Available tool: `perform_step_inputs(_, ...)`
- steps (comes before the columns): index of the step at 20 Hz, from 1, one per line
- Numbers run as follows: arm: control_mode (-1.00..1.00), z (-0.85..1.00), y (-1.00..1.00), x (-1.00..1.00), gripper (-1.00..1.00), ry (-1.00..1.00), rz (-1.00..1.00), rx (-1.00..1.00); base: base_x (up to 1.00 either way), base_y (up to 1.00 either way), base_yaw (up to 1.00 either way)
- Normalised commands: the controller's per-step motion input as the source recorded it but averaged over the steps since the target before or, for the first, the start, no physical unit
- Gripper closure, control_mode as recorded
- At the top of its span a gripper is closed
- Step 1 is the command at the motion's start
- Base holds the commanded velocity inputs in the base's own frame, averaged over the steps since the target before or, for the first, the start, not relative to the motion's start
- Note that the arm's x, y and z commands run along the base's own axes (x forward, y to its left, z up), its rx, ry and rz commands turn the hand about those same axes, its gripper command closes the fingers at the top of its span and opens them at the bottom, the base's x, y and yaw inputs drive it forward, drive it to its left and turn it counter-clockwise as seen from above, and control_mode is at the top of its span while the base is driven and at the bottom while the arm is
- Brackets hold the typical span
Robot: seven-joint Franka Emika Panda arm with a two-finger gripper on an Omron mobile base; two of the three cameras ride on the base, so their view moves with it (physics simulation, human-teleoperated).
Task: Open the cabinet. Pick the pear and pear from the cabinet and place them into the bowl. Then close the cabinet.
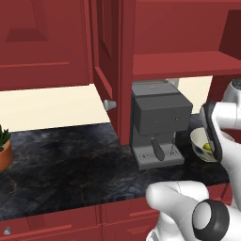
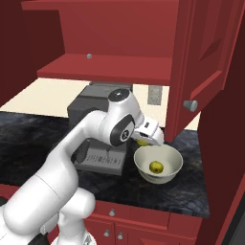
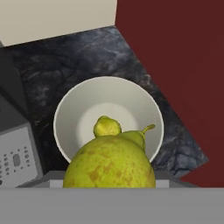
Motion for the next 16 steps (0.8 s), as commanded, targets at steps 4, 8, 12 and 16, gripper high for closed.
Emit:
perform_step_inputs(4, -1.00, -0.20, 0.00, 0.00, 1.00, 0.06, -0.02, 0.00, 0.00, 0.00, 0.00)
perform_step_inputs(8, -1.00, -0.17, 0.00, 0.00, 1.00, 0.04, -0.02, 0.00, 0.00, 0.00, 0.00)
perform_step_inputs(12, -1.00, -0.16, 0.00, 0.00, 1.00, 0.02, -0.01, 0.00, 0.00, 0.00, 0.00)
perform_step_inputs(16, -1.00, -0.21, -0.02, 0.01, 1.00, 0.00, -0.01, 0.00, 0.00, 0.00, 0.00)
